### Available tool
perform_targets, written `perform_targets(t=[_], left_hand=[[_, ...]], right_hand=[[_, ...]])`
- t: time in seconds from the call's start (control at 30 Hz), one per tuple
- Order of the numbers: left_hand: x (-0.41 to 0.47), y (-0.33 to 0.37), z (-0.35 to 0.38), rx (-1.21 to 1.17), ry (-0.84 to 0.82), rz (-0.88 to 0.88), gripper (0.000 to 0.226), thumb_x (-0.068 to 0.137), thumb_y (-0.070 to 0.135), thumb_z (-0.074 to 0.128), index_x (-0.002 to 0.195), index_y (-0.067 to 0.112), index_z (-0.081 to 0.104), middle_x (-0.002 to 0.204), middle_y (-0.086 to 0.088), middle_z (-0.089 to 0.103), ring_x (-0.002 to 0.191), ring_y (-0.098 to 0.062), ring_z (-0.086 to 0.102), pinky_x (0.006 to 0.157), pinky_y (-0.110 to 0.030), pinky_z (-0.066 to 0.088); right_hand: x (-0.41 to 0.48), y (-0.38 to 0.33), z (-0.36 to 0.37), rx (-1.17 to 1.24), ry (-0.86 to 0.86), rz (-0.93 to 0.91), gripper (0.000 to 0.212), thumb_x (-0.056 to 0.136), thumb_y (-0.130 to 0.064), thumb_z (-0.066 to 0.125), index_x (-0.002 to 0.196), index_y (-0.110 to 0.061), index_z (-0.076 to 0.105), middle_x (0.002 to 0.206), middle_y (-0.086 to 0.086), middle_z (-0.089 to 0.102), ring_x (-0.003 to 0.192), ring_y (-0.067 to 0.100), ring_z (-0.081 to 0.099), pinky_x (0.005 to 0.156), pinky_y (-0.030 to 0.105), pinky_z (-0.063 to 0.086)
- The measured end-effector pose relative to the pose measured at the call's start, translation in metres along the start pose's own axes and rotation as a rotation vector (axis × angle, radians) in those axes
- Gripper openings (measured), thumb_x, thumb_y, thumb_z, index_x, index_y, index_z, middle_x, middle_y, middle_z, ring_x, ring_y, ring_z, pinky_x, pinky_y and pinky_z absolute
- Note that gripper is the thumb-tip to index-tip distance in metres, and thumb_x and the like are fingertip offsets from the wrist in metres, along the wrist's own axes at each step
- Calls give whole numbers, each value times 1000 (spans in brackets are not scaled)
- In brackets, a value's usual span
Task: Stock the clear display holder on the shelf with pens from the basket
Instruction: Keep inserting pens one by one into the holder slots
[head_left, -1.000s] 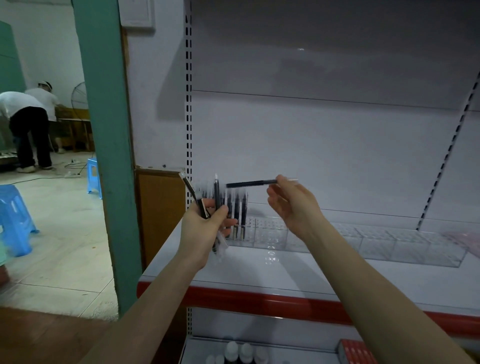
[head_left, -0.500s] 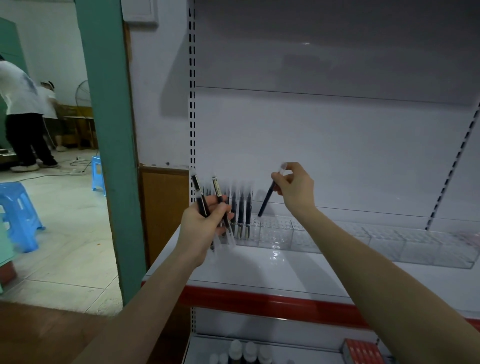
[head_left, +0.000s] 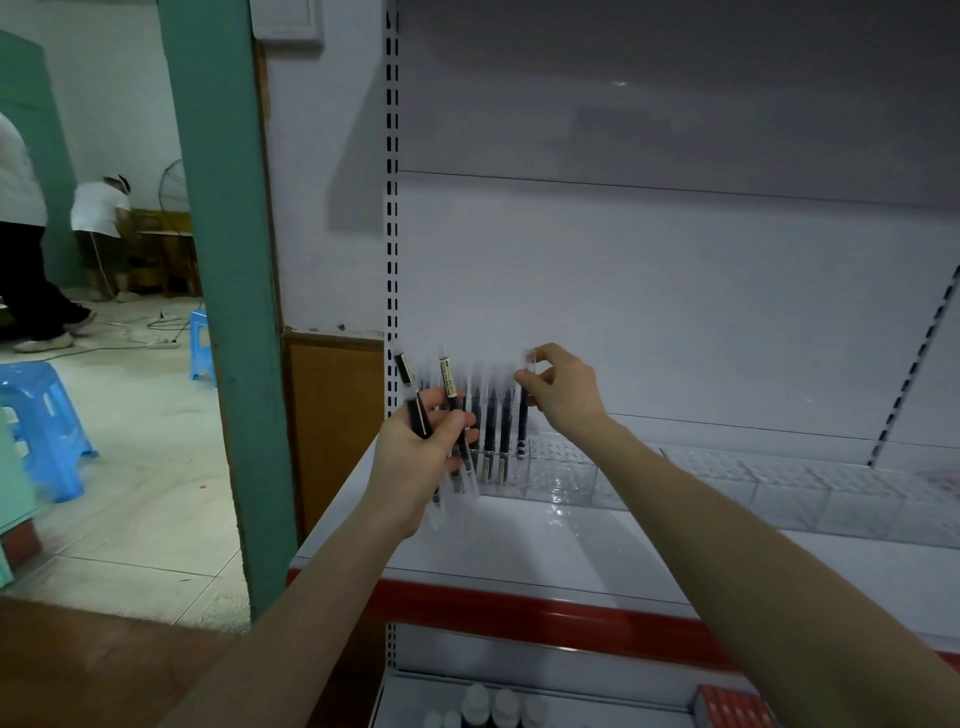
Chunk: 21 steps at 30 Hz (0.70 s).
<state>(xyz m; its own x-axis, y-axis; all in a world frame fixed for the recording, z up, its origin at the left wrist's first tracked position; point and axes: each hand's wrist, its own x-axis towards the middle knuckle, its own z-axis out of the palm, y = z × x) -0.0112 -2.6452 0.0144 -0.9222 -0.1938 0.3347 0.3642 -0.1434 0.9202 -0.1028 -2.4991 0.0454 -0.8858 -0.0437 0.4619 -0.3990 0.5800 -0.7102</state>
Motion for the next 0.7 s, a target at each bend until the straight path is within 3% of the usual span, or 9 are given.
perform_targets(t=[0.13,0.23,0.33,0.43,0.53,0.63,0.7], left_hand=[[0,1,-1,3,-12,15,25,92,3,50,95,27,57,91,-3,67,87,-12,65,63,-18,56],[0,0,-2,-6,-15,5,24,92,3,50,95,26,57,91,-4,67,89,-14,66,66,-23,56],[0,0,-1,-15,-20,-9,22,91,1,51,92,22,58,89,-5,67,86,-16,66,65,-27,57],[0,1,0,-56,-9,-23,21,91,-2,51,91,18,57,89,-7,66,84,-17,67,62,-26,58],[1,2,0,-135,4,-34,22,90,-5,51,95,16,54,93,-11,65,86,-21,68,67,-29,59],[3,2,5,-188,33,-19,21,89,-5,52,95,15,53,94,-14,66,90,-25,67,77,-37,58],[4,3,10,-181,53,-11,20,89,-4,54,96,15,53,96,-12,67,97,-27,66,82,-40,55]], right_hand=[[1,5,4,-12,-44,53,25,91,-19,58,112,-5,54,93,19,67,82,30,66,77,38,53],[1,10,6,-15,-53,82,24,91,-18,58,110,-5,53,96,20,67,86,31,66,82,44,54],[1,9,3,-7,-72,104,34,90,-20,60,119,-5,49,100,20,67,88,29,65,80,38,53],[-6,7,-5,26,-24,121,53,89,-29,61,133,-8,40,107,13,62,94,21,56,80,29,43],[-27,-1,-13,174,93,70,36,91,-30,57,119,-7,54,92,4,65,86,16,59,71,22,45],[-54,-6,-16,249,-88,-6,15,89,-33,58,91,-19,63,86,-1,69,82,14,66,74,20,51],[-69,-8,-18,239,-267,-19,9,87,-32,62,92,-24,62,88,-2,69,82,9,65,74,18,50]])
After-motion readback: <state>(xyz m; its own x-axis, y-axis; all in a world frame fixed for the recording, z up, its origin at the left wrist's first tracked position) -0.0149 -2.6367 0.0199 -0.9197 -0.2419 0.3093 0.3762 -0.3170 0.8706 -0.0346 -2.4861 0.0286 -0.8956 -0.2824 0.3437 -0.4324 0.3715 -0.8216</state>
